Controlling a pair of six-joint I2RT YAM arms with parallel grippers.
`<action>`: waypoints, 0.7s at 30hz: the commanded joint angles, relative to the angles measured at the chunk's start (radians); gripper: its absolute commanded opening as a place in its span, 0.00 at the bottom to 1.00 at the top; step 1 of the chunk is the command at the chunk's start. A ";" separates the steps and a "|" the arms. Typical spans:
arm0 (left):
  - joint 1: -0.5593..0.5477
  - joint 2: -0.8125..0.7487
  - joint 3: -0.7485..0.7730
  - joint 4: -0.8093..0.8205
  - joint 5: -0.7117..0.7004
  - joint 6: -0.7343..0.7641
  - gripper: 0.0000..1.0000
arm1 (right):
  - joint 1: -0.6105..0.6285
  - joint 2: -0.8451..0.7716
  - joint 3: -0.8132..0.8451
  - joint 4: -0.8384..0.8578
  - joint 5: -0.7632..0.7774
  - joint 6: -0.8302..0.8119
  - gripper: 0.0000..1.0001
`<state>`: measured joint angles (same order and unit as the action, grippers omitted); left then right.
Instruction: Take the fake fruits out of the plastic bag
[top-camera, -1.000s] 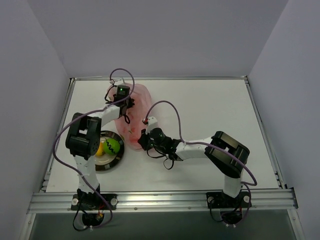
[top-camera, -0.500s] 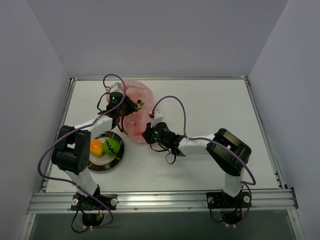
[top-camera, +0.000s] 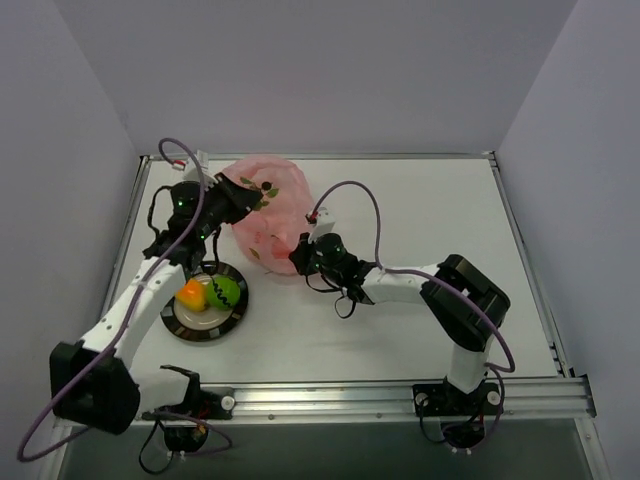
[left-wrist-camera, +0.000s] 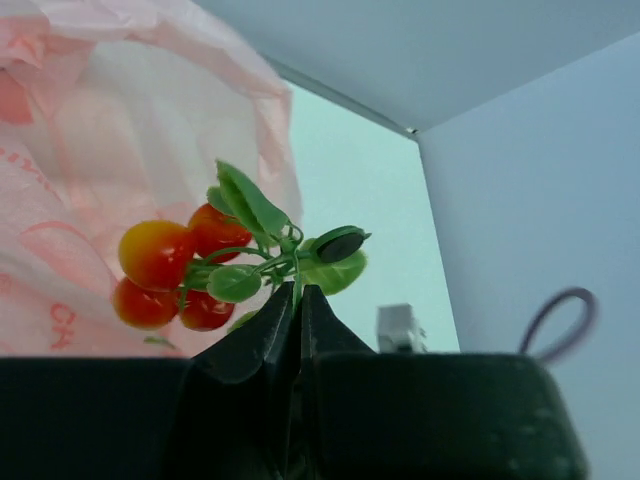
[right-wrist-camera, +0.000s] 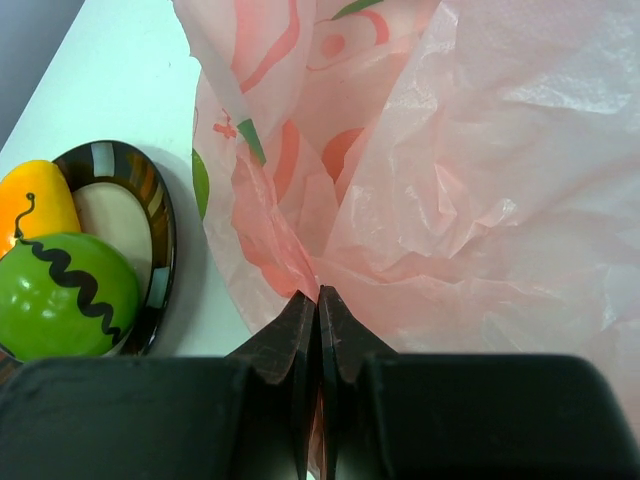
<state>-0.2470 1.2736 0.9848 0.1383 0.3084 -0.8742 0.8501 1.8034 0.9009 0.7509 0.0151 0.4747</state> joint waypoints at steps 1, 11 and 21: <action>0.011 -0.218 0.020 -0.208 -0.075 0.053 0.02 | -0.013 -0.041 0.010 0.019 -0.004 -0.005 0.00; 0.018 -0.739 -0.138 -0.926 -0.477 -0.011 0.02 | -0.020 -0.049 -0.005 0.027 -0.050 -0.005 0.00; 0.017 -0.852 -0.310 -1.044 -0.551 -0.147 0.02 | -0.020 -0.056 -0.022 0.027 -0.058 -0.010 0.00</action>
<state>-0.2333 0.3969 0.6609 -0.8886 -0.2035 -0.9745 0.8364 1.8023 0.8871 0.7444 -0.0357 0.4717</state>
